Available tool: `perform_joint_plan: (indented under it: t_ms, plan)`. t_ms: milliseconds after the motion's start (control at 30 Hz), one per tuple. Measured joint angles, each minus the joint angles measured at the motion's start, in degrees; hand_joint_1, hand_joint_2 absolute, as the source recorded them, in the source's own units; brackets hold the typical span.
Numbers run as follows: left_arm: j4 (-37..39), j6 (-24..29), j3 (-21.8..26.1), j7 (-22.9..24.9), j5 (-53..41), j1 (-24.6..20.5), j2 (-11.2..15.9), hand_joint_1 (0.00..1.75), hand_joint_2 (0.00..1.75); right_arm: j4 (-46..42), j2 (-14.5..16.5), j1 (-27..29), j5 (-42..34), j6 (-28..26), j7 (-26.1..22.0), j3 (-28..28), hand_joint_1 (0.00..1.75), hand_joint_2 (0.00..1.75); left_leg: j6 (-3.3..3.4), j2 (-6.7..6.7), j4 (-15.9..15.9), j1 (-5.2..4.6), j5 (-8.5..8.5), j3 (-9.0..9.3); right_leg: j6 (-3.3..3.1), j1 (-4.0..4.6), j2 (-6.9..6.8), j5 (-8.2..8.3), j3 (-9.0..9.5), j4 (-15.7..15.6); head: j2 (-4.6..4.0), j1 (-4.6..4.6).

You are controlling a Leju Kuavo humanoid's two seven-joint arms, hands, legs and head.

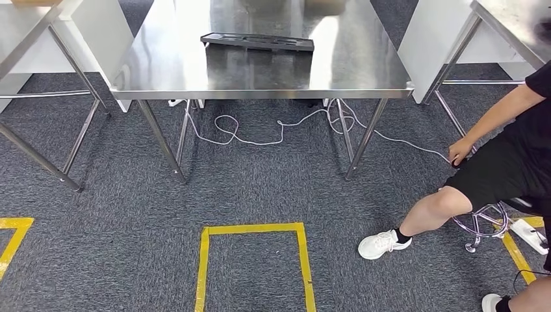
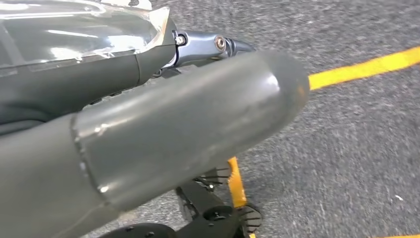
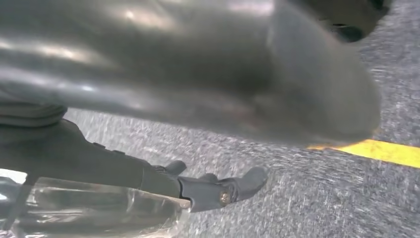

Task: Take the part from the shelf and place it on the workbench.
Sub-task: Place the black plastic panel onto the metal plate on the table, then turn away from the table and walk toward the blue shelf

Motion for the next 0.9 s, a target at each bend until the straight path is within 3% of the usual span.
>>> perform_joint_plan:
  t_ms: [100, 133, 167, 200, 233, 267, 333, 367, 400, 467, 500, 533, 600, 633, 667, 700, 733, 800, 867, 900]
  plan:
    - [0.07, 0.15, 0.02, 0.04, 0.03, 0.17, -0.08, 0.0, 0.0, 0.18, -0.3, 0.19, 1.04, -0.2, 0.25, 0.95, 0.0, 0.0, 0.94, 0.38, -0.2, -0.13, 2.14, -2.51, -0.89, -0.21, 0.3, -7.34, -2.73, 8.41, 0.0, 0.43]
    - [0.08, 0.17, 0.03, 0.04, 0.05, 0.26, -0.07, 0.0, 0.0, 0.21, -0.33, 0.23, 1.35, -0.25, 0.39, 1.21, 0.0, 0.0, 1.0, 0.48, -0.17, -0.21, 2.86, -3.39, -0.78, -0.31, 0.34, -8.99, -3.28, 11.9, 0.0, 0.49]
    - [0.09, 0.19, 0.05, 0.04, 0.08, 0.34, -0.07, 0.0, 0.0, 0.24, -0.39, 0.24, 1.59, -0.27, 0.54, 1.44, 0.0, 0.0, 0.96, 0.58, -0.13, -0.27, 3.56, -4.27, -0.31, -0.38, 0.37, -9.22, -3.11, 14.19, 0.0, 0.49]
    - [0.1, 0.19, 0.08, 0.04, 0.1, 0.43, -0.07, 0.0, 0.0, 0.26, -0.48, 0.23, 1.78, -0.27, 0.66, 1.67, 0.0, 0.0, 0.86, 0.67, -0.08, -0.31, 4.27, -5.14, 0.37, -0.42, 0.37, -8.42, -2.08, 14.96, 0.0, 0.5]
    - [0.11, 0.18, 0.09, 0.04, 0.09, 0.51, -0.08, 0.0, 0.0, 0.27, -0.59, 0.22, 1.88, -0.27, 0.76, 1.85, 0.0, 0.0, 0.73, 0.72, -0.04, -0.32, 4.94, -5.9, 1.02, -0.46, 0.37, -6.95, -0.07, 13.55, 0.0, 0.5]
    - [0.13, 0.17, 0.1, 0.04, 0.09, 0.57, -0.09, 0.0, 0.0, 0.27, -0.68, 0.18, 1.96, -0.27, 0.85, 1.97, 0.0, 0.0, 0.54, 0.72, 0.01, -0.33, 5.6, -6.55, 1.4, -0.48, 0.37, -5.67, 2.83, 10.24, 0.0, 0.51]
    - [0.15, 0.17, 0.11, 0.03, 0.09, 0.71, -0.11, 0.0, 0.0, 0.28, -0.8, 0.01, 2.1, -0.27, 1.24, 2.11, 0.0, 0.0, -0.03, 0.71, 0.13, -0.48, 6.83, -7.53, 1.1, -0.19, 0.43, -5.63, 9.55, 0.63, -0.01, 0.49]
    - [0.15, 0.17, 0.12, 0.02, 0.09, 0.78, -0.13, 0.0, 0.0, 0.31, -0.8, -0.06, 2.19, -0.27, 1.54, 2.13, 0.0, 0.0, -0.31, 0.74, 0.1, -0.55, 7.47, -7.81, 0.74, 0.01, 0.5, -6.22, 11.59, -2.91, -0.01, 0.45]
    - [0.15, 0.18, 0.13, 0.0, 0.09, 0.85, -0.13, 0.0, 0.0, 0.37, -0.8, -0.09, 2.24, -0.27, 1.88, 2.14, 0.0, 0.0, -0.56, 0.79, 0.05, -0.62, 8.08, -8.02, 0.46, 0.25, 0.57, -6.76, 12.54, -4.99, 0.0, 0.44]
    - [0.16, 0.19, 0.13, -0.05, 0.09, 1.04, -0.08, 0.0, 0.0, 0.52, -0.78, -0.01, 2.39, -0.27, 2.44, 2.14, 0.0, 0.0, -1.05, 0.63, 0.17, -0.56, 8.54, -8.43, -0.14, -0.1, 0.53, -6.39, 11.79, -5.23, 0.0, 0.35]
    - [0.17, 0.19, 0.13, -0.08, 0.09, 1.16, -0.04, 0.0, 0.0, 0.58, -0.76, 0.04, 2.48, -0.27, 2.62, 2.14, 0.0, 0.0, -1.32, 0.44, 0.93, -0.45, 7.46, -8.79, -0.7, -0.43, 0.43, -5.98, 11.42, -5.15, 0.0, 0.28]
    - [0.19, 0.19, 0.13, -0.11, 0.07, 1.3, 0.0, 0.0, 0.0, 0.62, -0.75, 0.09, 2.58, -0.27, 2.73, 2.15, 0.0, 0.0, -1.6, 0.23, 2.85, -0.31, 5.22, -9.37, -1.39, -0.73, 0.27, -5.48, 10.97, -5.11, -0.01, 0.07]
    - [0.22, 0.18, 0.13, -0.15, 0.04, 1.45, 0.02, 0.0, 0.0, 0.65, -0.7, 0.15, 2.72, -0.27, 2.79, 2.22, 0.0, 0.0, -2.1, -0.02, 9.75, -0.03, -0.7, -10.97, -2.4, -0.72, 0.0, -4.49, 9.77, -4.85, -0.01, -0.2]
    - [0.24, 0.18, 0.13, -0.16, 0.02, 1.48, 0.02, 0.0, 0.0, 0.66, -0.69, 0.16, 2.76, -0.27, 2.79, 2.28, 0.0, 0.0, -2.31, -0.08, 13.57, 0.07, -2.8, -11.66, -2.53, -0.6, -0.09, -4.05, 9.03, -4.63, 0.0, -0.27]
    - [0.24, 0.18, 0.13, -0.18, 0.02, 1.49, 0.02, 0.0, 0.0, 0.66, -0.69, 0.17, 2.79, -0.27, 2.79, 2.34, 0.0, 0.0, -2.5, -0.1, 16.15, 0.19, -3.39, -11.76, -2.5, -0.54, -0.15, -3.61, 8.26, -4.28, 0.0, -0.26]
    - [0.24, 0.18, 0.13, -0.22, 0.02, 1.49, 0.02, 0.0, 0.0, 0.67, -0.68, 0.18, 2.82, -0.28, 2.79, 2.41, 0.0, 0.0, -2.67, -0.09, 17.07, 0.36, -2.78, -11.11, -2.35, -0.55, -0.17, -3.24, 7.44, -3.82, -0.01, -0.27]
    - [0.23, 0.17, 0.13, -0.28, 0.02, 1.49, 0.03, 0.0, 0.0, 0.67, -0.68, 0.2, 2.88, -0.31, 2.78, 2.47, 0.0, 0.0, -2.8, -0.07, 15.93, 0.57, -1.33, -9.52, -2.15, -0.61, -0.16, -2.94, 6.63, -3.28, -0.01, -0.28]
    - [0.24, 0.14, 0.13, -0.47, -0.03, 1.45, 0.04, 0.0, 0.0, 0.67, -0.68, 0.21, 3.25, -0.49, 2.74, 2.68, 0.0, 0.0, -3.08, -0.2, 9.32, 0.9, 0.63, -4.36, -1.74, -0.67, -0.12, -2.59, 4.95, -1.92, -0.01, -0.33]
    - [0.25, 0.1, 0.12, -0.63, -0.08, 1.44, 0.07, 0.0, 0.0, 0.69, -0.64, 0.17, 3.84, -0.86, 2.63, 3.04, 0.0, 0.0, -3.13, -0.53, 3.77, 0.76, 0.25, -0.97, -1.13, -0.55, -0.1, -2.21, 3.7, -0.92, -0.01, -0.3]
    - [0.26, 0.1, 0.12, -0.66, -0.09, 1.46, 0.08, 0.0, 0.0, 0.71, -0.6, 0.14, 4.11, -1.03, 2.58, 3.22, 0.0, 0.0, -3.1, -0.66, 2.89, 0.52, -0.19, -0.7, -0.65, -0.47, -0.11, -1.89, 3.26, -0.74, 0.0, -0.3]
